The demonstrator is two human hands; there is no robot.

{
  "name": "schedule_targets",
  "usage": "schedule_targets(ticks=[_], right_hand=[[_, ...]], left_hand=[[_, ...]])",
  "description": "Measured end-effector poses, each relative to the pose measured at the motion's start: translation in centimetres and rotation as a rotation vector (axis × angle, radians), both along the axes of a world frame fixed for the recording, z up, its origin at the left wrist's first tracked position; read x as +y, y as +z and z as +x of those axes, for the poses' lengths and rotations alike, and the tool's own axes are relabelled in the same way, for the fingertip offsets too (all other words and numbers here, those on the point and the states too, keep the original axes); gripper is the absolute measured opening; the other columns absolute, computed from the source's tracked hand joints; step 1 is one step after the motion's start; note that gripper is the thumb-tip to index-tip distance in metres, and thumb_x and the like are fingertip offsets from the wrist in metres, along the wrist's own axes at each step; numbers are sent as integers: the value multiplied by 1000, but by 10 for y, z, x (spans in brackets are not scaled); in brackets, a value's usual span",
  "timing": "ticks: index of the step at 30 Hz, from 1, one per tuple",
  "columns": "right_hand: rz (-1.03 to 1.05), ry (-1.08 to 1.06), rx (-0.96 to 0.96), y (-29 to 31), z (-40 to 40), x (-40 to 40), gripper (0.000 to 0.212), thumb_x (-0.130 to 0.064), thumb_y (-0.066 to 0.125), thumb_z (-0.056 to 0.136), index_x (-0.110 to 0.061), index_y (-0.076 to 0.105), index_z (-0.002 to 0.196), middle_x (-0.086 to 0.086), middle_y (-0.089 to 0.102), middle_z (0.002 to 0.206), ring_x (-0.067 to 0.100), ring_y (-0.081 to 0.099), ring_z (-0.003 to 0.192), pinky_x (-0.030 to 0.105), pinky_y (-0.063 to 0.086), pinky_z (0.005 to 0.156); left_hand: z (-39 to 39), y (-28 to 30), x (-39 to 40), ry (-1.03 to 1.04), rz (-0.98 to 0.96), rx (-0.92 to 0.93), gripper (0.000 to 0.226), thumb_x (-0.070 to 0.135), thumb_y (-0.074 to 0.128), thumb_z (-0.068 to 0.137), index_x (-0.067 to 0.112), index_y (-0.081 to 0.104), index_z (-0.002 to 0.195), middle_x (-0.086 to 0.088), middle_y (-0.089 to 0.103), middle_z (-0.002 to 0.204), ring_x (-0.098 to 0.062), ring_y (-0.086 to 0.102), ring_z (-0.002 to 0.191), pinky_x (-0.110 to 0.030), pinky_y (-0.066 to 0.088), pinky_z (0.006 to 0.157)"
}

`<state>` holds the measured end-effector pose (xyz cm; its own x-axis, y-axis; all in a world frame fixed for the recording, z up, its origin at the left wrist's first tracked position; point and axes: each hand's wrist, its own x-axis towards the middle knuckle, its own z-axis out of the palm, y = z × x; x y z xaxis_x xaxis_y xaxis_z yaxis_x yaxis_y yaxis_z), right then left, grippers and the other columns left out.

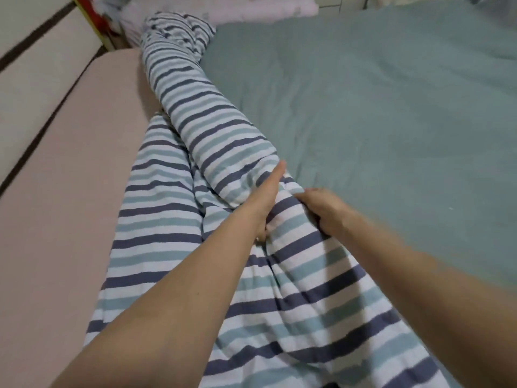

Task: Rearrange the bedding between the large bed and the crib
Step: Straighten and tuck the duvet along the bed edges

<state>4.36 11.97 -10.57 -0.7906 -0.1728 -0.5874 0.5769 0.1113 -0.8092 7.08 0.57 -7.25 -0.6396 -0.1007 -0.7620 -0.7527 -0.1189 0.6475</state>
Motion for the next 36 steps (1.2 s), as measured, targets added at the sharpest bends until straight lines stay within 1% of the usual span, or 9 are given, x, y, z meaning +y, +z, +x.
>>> schedule_targets(ticks=[4, 10, 13, 15, 18, 21, 27, 31, 36], right_hand=[[-7, 255, 189, 28, 21, -9, 18, -5, 67, 82, -13, 70, 98, 4, 73, 91, 19, 67, 81, 34, 55, 80], [-12, 311, -140, 28, -53, -23, 54, -57, 64, 80, -18, 64, 117, 2, 69, 110, 21, 66, 98, 36, 52, 92], [74, 210, -90, 20, -73, -25, 37, -32, 72, 82, -9, 63, 110, 5, 67, 90, 19, 63, 76, 28, 53, 66], [158, -33, 212, 16, -88, -12, 20, -11, 70, 81, -6, 66, 100, 5, 63, 80, 19, 60, 72, 29, 51, 61], [383, -260, 653, 12, -105, 36, 11, -8, 57, 82, -15, 56, 74, -1, 55, 65, 18, 50, 66, 34, 42, 60], [836, -259, 642, -20, -105, 103, 6, -10, 48, 87, -12, 52, 92, 15, 60, 84, 31, 57, 80, 38, 39, 67], [729, 252, 375, -72, -92, 128, 47, -38, 55, 91, -19, 41, 132, 6, 59, 109, 30, 57, 105, 35, 41, 86], [846, 72, 769, -68, -87, 125, 48, -11, 46, 89, -21, 40, 136, 9, 59, 121, 32, 56, 106, 37, 44, 87], [636, 50, 326, -77, -15, 163, 37, -45, 54, 91, -14, 53, 113, 0, 65, 97, 27, 61, 95, 36, 47, 80]], left_hand=[[-9, -11, -20, 219, 27, 62, 48, 52, 66, 81, 9, 65, 103, -11, 70, 87, -26, 68, 79, -42, 55, 87], [-9, -37, -28, 156, -315, 182, 71, 69, 21, 88, 22, 60, 125, -7, 62, 126, -29, 58, 114, -47, 42, 104], [-9, -43, -22, -7, -824, 351, 52, 42, 21, 100, 13, 55, 126, -7, 51, 136, -28, 44, 126, -41, 29, 110], [-15, -47, -17, -192, -1070, 430, 49, 41, 22, 101, 22, 34, 145, -6, 25, 156, -27, 20, 143, -44, 11, 118], [-36, -46, -3, -476, -1094, 382, 65, 60, 18, 96, 35, -4, 152, 2, -10, 160, -30, -11, 146, -54, -8, 115], [-52, -59, 19, -697, -1130, 314, 77, 73, 14, 89, 36, -14, 149, 1, -20, 158, -35, -16, 144, -62, -8, 112], [-58, -105, 29, -846, -1275, 144, 85, 80, 11, 82, 35, -15, 149, -2, -20, 158, -40, -14, 144, -67, -7, 109], [-62, -107, 30, -760, -1294, 72, 80, 74, 15, 88, 31, -13, 151, -5, -16, 159, -41, -12, 144, -66, -5, 111], [-42, -94, 77, -649, -1236, 306, 69, 61, 14, 95, 27, 0, 153, -4, -3, 161, -33, -3, 147, -58, 0, 115]])
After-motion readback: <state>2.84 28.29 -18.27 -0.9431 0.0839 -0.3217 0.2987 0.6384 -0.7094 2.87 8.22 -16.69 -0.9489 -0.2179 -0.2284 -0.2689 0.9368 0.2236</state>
